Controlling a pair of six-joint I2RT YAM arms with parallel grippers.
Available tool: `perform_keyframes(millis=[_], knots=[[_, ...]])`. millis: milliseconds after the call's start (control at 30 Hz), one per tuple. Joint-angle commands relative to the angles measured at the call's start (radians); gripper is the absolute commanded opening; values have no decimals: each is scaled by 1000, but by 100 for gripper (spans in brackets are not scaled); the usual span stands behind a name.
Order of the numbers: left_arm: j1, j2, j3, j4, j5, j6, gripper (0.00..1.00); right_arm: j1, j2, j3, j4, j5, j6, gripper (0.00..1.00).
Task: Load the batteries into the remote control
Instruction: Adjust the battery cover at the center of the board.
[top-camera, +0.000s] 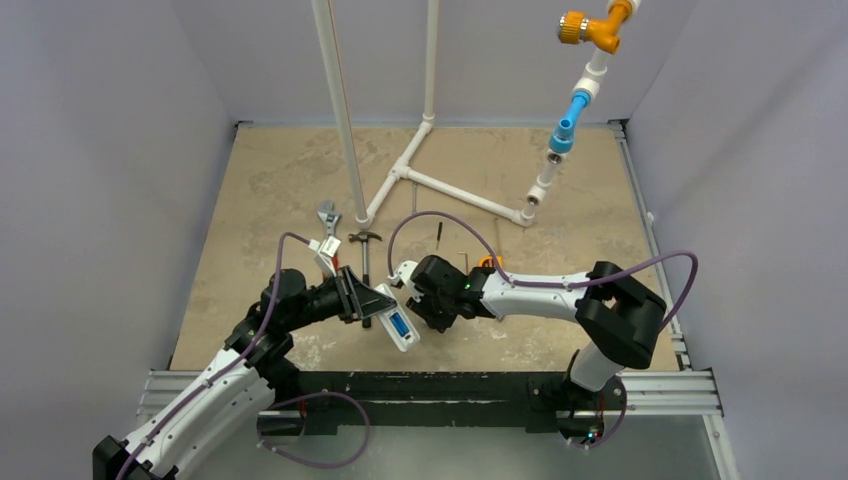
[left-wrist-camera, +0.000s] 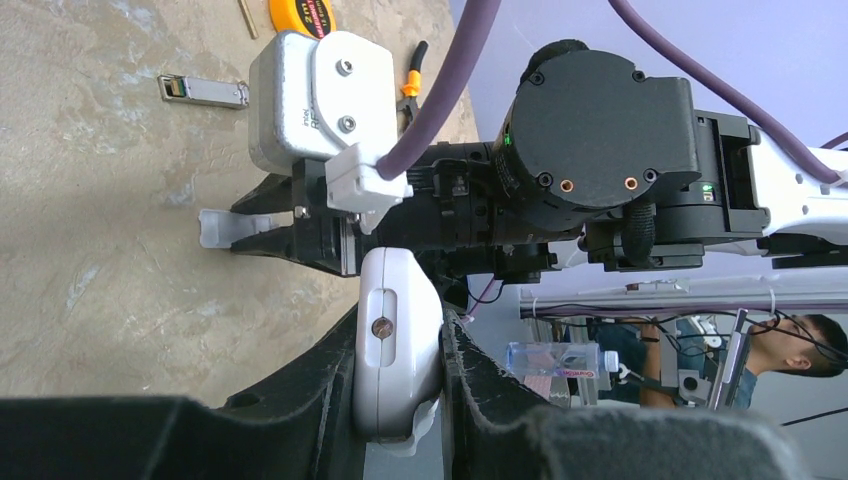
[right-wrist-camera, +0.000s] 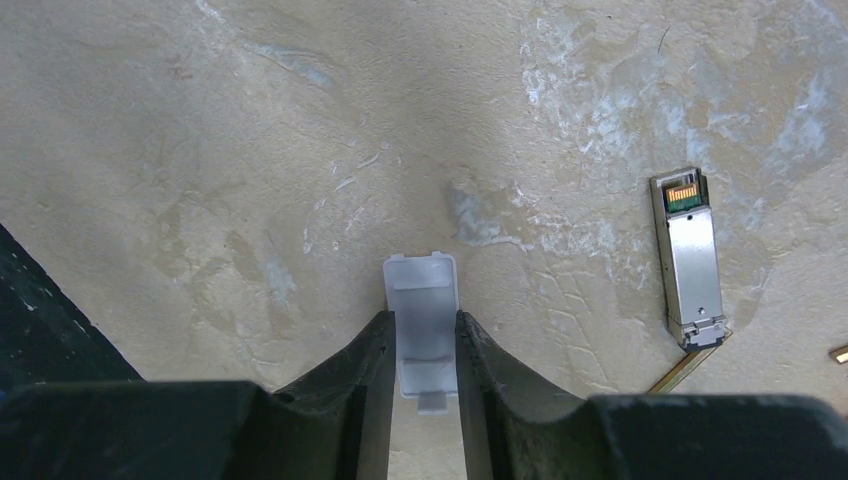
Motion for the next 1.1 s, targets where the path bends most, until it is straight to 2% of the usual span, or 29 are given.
perform_keyframes(millis=[0, 133, 267, 633, 867, 1067], knots=[[5, -3, 39, 37, -3, 13, 0, 7, 13, -35, -69, -17, 123, 21], [5, 9, 37, 53, 2, 9, 0, 11, -5, -64, -58, 13, 194, 12], [5, 24, 37, 56, 7, 6, 0, 11, -53, -76, -54, 84, 254, 8], [4, 27, 29, 93, 9, 2, 0, 10, -155, -81, -88, 321, 467, 6], [4, 36, 29, 101, 12, 0, 0, 11, -156, -106, -55, 364, 612, 7], [5, 39, 32, 103, 18, 0, 0, 11, -123, -103, -44, 370, 666, 7]])
